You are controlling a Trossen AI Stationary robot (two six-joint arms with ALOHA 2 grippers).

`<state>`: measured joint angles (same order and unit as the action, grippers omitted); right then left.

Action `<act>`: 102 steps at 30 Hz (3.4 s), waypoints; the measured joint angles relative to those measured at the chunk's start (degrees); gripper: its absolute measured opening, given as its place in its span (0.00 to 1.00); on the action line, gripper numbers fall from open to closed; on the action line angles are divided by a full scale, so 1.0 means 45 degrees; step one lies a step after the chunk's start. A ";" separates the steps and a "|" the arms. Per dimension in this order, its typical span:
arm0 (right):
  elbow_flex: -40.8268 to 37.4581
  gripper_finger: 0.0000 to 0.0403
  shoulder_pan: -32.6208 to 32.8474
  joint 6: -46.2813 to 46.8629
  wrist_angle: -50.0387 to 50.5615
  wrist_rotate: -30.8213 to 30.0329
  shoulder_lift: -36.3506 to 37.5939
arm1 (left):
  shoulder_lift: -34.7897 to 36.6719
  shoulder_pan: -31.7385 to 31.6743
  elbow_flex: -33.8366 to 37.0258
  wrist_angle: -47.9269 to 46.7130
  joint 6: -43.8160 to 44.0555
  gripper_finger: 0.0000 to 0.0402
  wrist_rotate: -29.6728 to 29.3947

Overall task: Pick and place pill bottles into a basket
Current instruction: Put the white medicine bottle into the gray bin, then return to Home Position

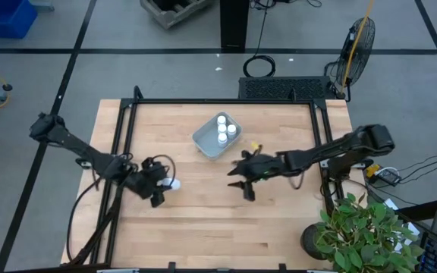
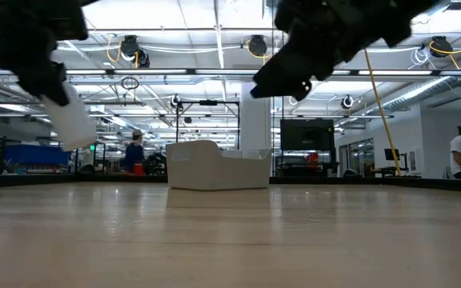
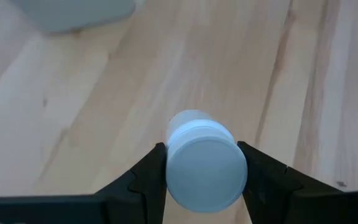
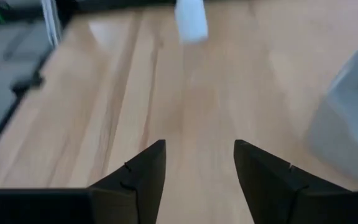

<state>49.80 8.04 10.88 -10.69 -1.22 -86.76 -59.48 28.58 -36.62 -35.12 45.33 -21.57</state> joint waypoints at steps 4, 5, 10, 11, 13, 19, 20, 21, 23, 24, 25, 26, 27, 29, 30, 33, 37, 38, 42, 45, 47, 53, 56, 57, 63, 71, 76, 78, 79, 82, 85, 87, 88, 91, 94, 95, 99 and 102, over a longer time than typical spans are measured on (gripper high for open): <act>-0.2293 0.43 -0.0283 -0.0637 -0.2625 0.0016 0.1503 | 0.0000 -0.1688 -0.0014 0.1460 -0.1966 0.42 0.1001; -0.2772 0.43 -0.0356 -0.0631 -0.3092 0.0018 0.1850 | -0.0003 -0.2135 -0.0074 0.1693 -0.2403 0.42 0.1403; -0.4836 0.42 -0.0881 -0.0790 -0.4798 0.0435 0.3343 | -0.0005 -0.3969 -0.0897 0.1829 -0.4244 0.42 0.2270; -0.5196 0.42 -0.0997 -0.0991 -0.5027 0.0626 0.3599 | -0.0021 -0.4309 -0.1101 0.1817 -0.4621 0.42 0.2389; -0.5834 0.42 -0.1150 -0.1118 -0.5488 0.0687 0.4063 | -0.0042 -0.5010 -0.1555 0.1794 -0.5309 0.42 0.2828; -0.7765 0.42 -0.1423 -0.0964 -0.6687 0.0672 0.5346 | -0.0430 -0.6871 -0.2850 0.1524 -0.6902 0.42 0.3770; -0.8168 0.42 -0.1447 -0.0993 -0.7210 0.0676 0.5549 | -0.0584 -0.7136 -0.3047 0.1416 -0.7086 0.42 0.3898; -0.8586 0.42 -0.1449 -0.1035 -0.7770 0.0745 0.5766 | -0.0760 -0.7396 -0.3257 0.1421 -0.7285 0.42 0.4088; -0.9385 0.42 -0.1449 -0.1110 -0.9009 0.1153 0.6142 | -0.1202 -0.7944 -0.3665 0.1323 -0.7559 0.42 0.4524; -0.9707 0.42 -0.1447 -0.1098 -0.9572 0.1327 0.6254 | -0.1482 -0.8202 -0.3887 0.1084 -0.7730 0.42 0.4775; -1.0016 0.42 -0.1439 -0.1077 -0.9988 0.1351 0.6391 | -0.1795 -0.8434 -0.4132 0.0907 -0.7905 0.42 0.4910; -1.0262 0.42 -0.1440 -0.1055 -1.0151 0.1392 0.6494 | -0.2141 -0.8664 -0.4412 0.0760 -0.8107 0.42 0.5025; -1.0439 0.42 -0.1453 -0.1047 -1.0558 0.1304 0.6514 | -0.2516 -0.8902 -0.4719 0.0568 -0.8336 0.42 0.5119; -1.0663 0.42 -0.1449 -0.0943 -1.0643 0.1299 0.6645 | -0.3336 -0.9341 -0.5472 -0.0169 -0.8850 0.42 0.5321; -1.0698 0.42 -0.1449 -0.0924 -1.0614 0.1308 0.6642 | -0.3803 -0.9580 -0.5887 -0.0414 -0.9092 0.42 0.5474; -1.0715 0.42 -0.1449 -0.0916 -1.0447 0.1304 0.6598 | -0.5154 -1.0266 -0.7241 -0.1179 -0.9743 0.42 0.5854; -1.0724 0.42 -0.1449 -0.1147 -1.0441 0.1299 0.6605 | -0.6755 -1.0993 -0.9203 -0.1890 -1.0611 0.42 0.6231; -1.0729 0.42 -0.1449 -0.1195 -1.0362 0.1299 0.6606 | -0.7161 -1.1163 -0.9672 -0.2257 -1.0757 0.42 0.6442; -1.0734 0.42 -0.1444 -0.1238 -1.0093 0.1299 0.6602 | -0.8592 -1.1764 -1.1101 -0.3830 -1.1152 0.42 0.6495; -1.0739 0.42 -0.1444 -0.1241 -1.0041 0.1299 0.6601 | -0.9338 -1.2101 -1.1437 -0.4186 -1.1278 0.42 0.6456; -1.0739 0.42 -0.1444 -0.1241 -1.0041 0.1298 0.6601 | -0.9751 -1.2242 -1.1443 -0.4144 -1.1305 0.42 0.6480; -1.0749 0.42 -0.1444 -0.1241 -1.0041 0.1294 0.6601 | -1.0691 -1.2293 -1.1458 -0.3835 -1.1637 0.42 0.6502; -1.0749 0.42 -0.1444 -0.1241 -1.0038 0.1294 0.6601 | -1.1160 -1.2233 -1.1455 -0.3840 -1.1684 0.42 0.6498; -1.0749 0.42 -0.1444 -0.1241 -1.0041 0.1294 0.6601 | -1.1252 -1.2201 -1.1453 -0.3828 -1.1684 0.43 0.6500; -1.0749 0.42 -0.1444 -0.1241 -1.0036 0.1294 0.6601 | -1.1676 -1.1828 -1.1434 -0.3371 -1.1708 0.46 0.6684; -1.0758 0.43 -0.1439 -0.1243 -0.9837 0.1290 0.6601 | -1.1788 -1.1560 -1.1434 -0.3246 -1.1728 0.43 0.6536; -1.0758 0.43 -0.1439 -0.1244 -0.9810 0.1290 0.6596 | -1.1769 -1.1570 -1.1438 -0.3218 -1.1641 0.50 0.6463; -1.0758 0.42 -0.1439 -0.1244 -0.9817 0.1290 0.6596 | -1.1769 -1.1563 -1.1438 -0.3169 -1.1517 0.54 0.6454; -1.0758 0.42 -0.1439 -0.1243 -0.9816 0.1290 0.6596 | -1.1769 -1.1552 -1.1438 -0.3169 -1.1470 0.56 0.6451; -1.0758 0.43 -0.1439 -0.1243 -0.9815 0.1290 0.6596 | -1.1769 -1.1545 -1.1438 -0.3174 -1.1422 0.61 0.6456; -1.0758 0.43 -0.1439 -0.1241 -0.9817 0.1290 0.6596 | -1.1769 -1.1545 -1.1438 -0.3174 -1.1382 0.65 0.6456; -1.0758 0.43 -0.1440 -0.1242 -0.9820 0.1290 0.6596 | -1.1769 -1.1545 -1.1438 -0.3177 -1.1372 0.67 0.6461; -1.0758 0.43 -0.1439 -0.1246 -0.9822 0.1290 0.6596 | -1.1769 -1.1545 -1.1438 -0.3196 -1.1396 0.67 0.6460; -1.0758 0.43 -0.1439 -0.1246 -0.9822 0.1290 0.6596 | -1.1769 -1.1545 -1.1438 -0.3266 -1.1431 0.66 0.6457; -1.0758 0.43 -0.1439 -0.1241 -0.9822 0.1290 0.6596 | -1.1769 -1.1545 -1.1438 -0.3353 -1.1531 0.63 0.6456; -1.0758 0.43 -0.1439 -0.1245 -0.9822 0.1290 0.6596 | -1.1754 -1.1545 -1.1438 -0.3461 -1.1578 0.62 0.6456; -1.0758 0.43 -0.1439 -0.1241 -0.9822 0.1290 0.6596 | -1.1298 -1.1487 -1.1434 -0.3669 -1.1776 0.57 0.6451; -1.0758 0.43 -0.1439 -0.1246 -0.9804 0.1290 0.6606 | -1.0613 -1.1487 -1.1434 -0.3552 -1.1859 0.51 0.6187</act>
<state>1.39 1.56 5.28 -54.81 4.58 -57.04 -107.24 -23.11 -88.07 -51.11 -8.03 6.28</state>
